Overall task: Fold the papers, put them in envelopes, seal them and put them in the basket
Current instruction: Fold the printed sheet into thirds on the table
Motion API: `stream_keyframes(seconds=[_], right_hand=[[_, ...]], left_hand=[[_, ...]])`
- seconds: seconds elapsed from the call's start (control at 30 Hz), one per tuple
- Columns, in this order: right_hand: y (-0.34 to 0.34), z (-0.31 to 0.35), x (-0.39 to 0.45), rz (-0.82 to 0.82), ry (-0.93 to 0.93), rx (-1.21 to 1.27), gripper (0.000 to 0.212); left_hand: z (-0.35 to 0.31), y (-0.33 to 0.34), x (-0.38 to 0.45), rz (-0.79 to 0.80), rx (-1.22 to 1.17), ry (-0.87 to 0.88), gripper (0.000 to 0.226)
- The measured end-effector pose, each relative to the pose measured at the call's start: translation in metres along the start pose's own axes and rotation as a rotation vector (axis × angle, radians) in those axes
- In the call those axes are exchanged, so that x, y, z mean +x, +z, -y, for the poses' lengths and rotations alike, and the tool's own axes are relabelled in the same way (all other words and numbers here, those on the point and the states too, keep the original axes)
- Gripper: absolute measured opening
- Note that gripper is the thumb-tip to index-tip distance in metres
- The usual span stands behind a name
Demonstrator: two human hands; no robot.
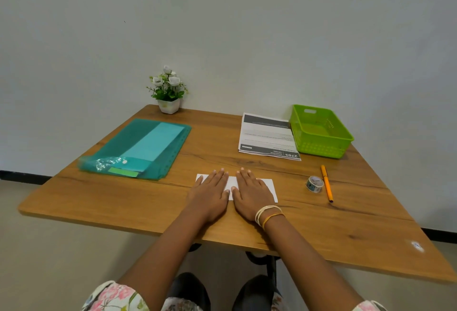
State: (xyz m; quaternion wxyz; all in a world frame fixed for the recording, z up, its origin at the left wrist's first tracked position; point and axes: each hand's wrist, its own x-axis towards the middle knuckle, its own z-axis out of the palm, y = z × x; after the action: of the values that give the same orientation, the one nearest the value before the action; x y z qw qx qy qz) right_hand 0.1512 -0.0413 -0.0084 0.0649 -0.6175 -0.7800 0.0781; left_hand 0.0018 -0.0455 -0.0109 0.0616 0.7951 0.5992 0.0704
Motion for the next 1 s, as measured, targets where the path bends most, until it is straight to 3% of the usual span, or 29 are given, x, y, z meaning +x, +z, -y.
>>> stream_keyframes(seconds=[0.27, 0.47, 0.57, 0.67, 0.77, 0.87, 1.0], right_hand=[[-0.010, -0.066, -0.017, -0.010, 0.152, -0.084, 0.059], [-0.008, -0.064, -0.016, -0.014, 0.162, -0.093, 0.060], [-0.009, -0.057, -0.021, -0.103, 0.205, -0.059, 0.059], [-0.008, -0.032, -0.031, -0.228, 0.121, -0.043, 0.054], [0.002, 0.001, -0.041, -0.237, -0.073, 0.078, 0.047], [0.003, 0.012, -0.040, -0.236, -0.096, 0.206, 0.040], [-0.001, 0.009, -0.038, -0.230, -0.056, 0.246, 0.038]], left_hand=[[0.032, -0.003, -0.006, -0.011, 0.004, -0.117, 0.057], [0.030, -0.004, -0.008, -0.017, 0.008, -0.121, 0.057], [0.028, -0.006, -0.010, -0.017, 0.024, -0.126, 0.058], [0.022, -0.007, -0.011, -0.029, 0.103, -0.140, 0.059], [0.012, -0.008, -0.011, -0.106, 0.184, -0.124, 0.056], [-0.004, -0.005, -0.022, -0.222, 0.052, 0.016, 0.053], [-0.009, -0.001, -0.040, -0.187, -0.226, 0.068, 0.046]])
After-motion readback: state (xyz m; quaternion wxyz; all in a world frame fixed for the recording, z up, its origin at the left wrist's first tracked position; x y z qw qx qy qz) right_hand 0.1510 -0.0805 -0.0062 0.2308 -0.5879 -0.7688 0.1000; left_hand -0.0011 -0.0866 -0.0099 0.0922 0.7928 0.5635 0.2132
